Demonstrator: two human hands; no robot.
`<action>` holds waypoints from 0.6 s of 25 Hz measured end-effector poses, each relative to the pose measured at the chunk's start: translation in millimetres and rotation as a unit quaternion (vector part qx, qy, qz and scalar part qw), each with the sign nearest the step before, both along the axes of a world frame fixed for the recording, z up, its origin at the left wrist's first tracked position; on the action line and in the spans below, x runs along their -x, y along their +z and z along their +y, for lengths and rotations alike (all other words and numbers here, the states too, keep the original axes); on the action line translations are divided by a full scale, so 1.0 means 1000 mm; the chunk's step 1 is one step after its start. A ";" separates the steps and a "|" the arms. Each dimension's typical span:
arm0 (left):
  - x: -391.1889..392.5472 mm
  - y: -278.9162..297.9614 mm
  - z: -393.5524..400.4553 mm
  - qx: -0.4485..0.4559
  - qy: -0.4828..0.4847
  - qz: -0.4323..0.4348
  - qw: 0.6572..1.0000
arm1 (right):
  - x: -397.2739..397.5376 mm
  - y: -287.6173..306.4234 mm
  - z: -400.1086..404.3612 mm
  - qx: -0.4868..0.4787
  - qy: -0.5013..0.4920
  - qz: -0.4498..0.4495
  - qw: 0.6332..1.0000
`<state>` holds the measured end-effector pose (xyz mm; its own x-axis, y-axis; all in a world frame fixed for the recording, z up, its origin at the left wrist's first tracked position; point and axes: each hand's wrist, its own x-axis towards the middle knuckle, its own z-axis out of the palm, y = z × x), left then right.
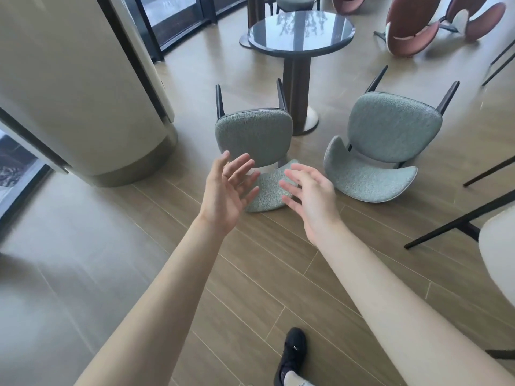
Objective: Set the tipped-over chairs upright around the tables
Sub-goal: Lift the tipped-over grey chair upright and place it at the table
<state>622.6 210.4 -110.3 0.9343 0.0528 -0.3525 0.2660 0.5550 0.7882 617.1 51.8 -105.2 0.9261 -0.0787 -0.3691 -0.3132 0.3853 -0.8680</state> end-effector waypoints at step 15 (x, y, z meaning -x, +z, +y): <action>-0.266 -0.093 0.061 0.066 0.089 0.073 0.991 | -0.287 -0.083 0.083 -0.006 -0.033 0.067 0.997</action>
<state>888.6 271.1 -202.9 0.8527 0.1574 -0.4981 0.2600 0.6992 0.6660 903.7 134.8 -188.2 0.8615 -0.1325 -0.4901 -0.3997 0.4184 -0.8156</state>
